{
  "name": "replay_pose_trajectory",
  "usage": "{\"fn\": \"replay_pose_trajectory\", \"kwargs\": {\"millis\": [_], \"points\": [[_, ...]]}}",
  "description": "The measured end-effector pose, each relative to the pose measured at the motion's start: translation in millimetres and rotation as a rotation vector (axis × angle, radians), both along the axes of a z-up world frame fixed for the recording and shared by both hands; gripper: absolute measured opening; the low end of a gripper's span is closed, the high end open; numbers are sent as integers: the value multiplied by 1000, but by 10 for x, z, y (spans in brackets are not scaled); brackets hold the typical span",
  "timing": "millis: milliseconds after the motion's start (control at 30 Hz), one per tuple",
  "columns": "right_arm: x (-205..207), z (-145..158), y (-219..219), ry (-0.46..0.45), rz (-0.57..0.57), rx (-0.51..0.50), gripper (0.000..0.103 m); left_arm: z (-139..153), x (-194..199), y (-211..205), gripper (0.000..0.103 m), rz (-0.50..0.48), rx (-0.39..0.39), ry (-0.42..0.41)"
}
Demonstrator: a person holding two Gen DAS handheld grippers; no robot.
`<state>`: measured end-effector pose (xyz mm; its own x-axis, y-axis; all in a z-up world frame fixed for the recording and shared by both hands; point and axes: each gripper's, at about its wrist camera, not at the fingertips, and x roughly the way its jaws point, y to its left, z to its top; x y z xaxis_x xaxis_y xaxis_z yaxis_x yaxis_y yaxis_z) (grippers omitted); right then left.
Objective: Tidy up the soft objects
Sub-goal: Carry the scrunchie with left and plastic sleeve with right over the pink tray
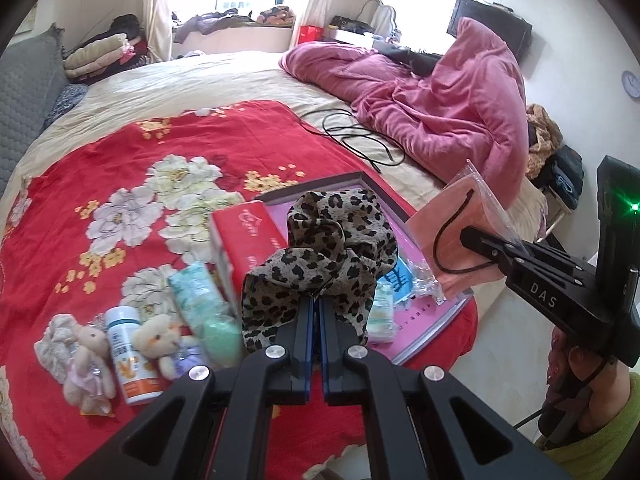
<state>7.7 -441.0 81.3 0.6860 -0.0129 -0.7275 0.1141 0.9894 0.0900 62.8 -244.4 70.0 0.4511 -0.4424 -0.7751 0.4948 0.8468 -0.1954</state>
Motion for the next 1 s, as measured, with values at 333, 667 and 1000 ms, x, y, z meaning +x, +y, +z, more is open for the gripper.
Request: {"fn": "replay_pose_trajectory", "kwargs": {"millis": [333, 667, 1000], "points": [[-34, -178, -318, 23, -31, 32, 5, -232, 12, -499, 3, -54, 45, 33], [-50, -378, -444, 49, -27, 62, 5, -486, 97, -857, 3, -79, 98, 68], [-73, -541, -536, 86, -22, 88, 5, -657, 143, -1099, 3, -98, 129, 96]]}}
